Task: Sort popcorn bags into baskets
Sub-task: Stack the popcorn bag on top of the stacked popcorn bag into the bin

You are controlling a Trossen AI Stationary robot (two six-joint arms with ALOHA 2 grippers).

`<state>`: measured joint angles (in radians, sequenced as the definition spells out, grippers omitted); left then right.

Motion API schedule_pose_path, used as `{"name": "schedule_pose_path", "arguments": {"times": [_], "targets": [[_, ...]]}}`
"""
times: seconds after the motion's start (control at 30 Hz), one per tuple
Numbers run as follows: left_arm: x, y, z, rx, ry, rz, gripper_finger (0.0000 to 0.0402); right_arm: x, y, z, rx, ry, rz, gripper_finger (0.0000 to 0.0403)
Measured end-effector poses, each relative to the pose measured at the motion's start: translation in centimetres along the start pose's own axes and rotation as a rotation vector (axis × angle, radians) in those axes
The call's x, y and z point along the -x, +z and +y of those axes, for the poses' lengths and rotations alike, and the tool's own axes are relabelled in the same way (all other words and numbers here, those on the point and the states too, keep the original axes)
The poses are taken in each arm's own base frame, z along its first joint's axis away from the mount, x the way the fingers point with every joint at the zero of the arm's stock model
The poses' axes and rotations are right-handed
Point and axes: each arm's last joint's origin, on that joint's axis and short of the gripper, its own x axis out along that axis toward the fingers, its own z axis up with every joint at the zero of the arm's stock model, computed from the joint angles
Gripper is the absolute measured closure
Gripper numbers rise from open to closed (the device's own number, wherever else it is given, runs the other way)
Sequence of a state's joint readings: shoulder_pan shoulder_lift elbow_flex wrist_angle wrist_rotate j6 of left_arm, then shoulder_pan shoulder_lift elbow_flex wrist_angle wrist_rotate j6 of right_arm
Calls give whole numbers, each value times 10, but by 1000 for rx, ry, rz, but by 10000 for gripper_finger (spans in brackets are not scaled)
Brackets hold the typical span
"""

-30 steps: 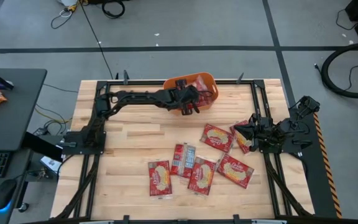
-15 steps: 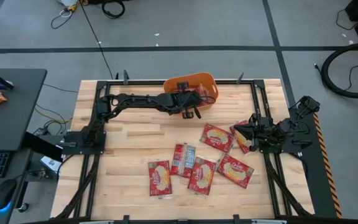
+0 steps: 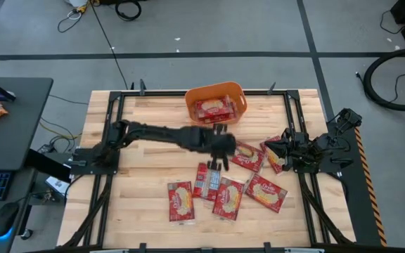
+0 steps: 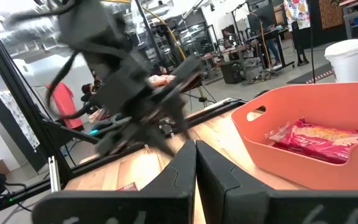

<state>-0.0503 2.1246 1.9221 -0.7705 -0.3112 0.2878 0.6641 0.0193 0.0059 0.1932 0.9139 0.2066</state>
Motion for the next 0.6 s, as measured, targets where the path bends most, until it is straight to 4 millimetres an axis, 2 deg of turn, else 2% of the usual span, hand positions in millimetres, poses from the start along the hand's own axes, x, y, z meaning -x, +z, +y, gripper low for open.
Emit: {"name": "schedule_pose_path", "arguments": {"times": [0.3,0.47,0.6], "targets": [[25,-11,-69,126,-291,209,281,0,0,0,0,0,0,386],[32,-19,-103,245,-377,317,281,0,0,0,0,0,0,386],[45,-26,-131,230,-436,428,281,0,0,0,0,0,0,386]]}}
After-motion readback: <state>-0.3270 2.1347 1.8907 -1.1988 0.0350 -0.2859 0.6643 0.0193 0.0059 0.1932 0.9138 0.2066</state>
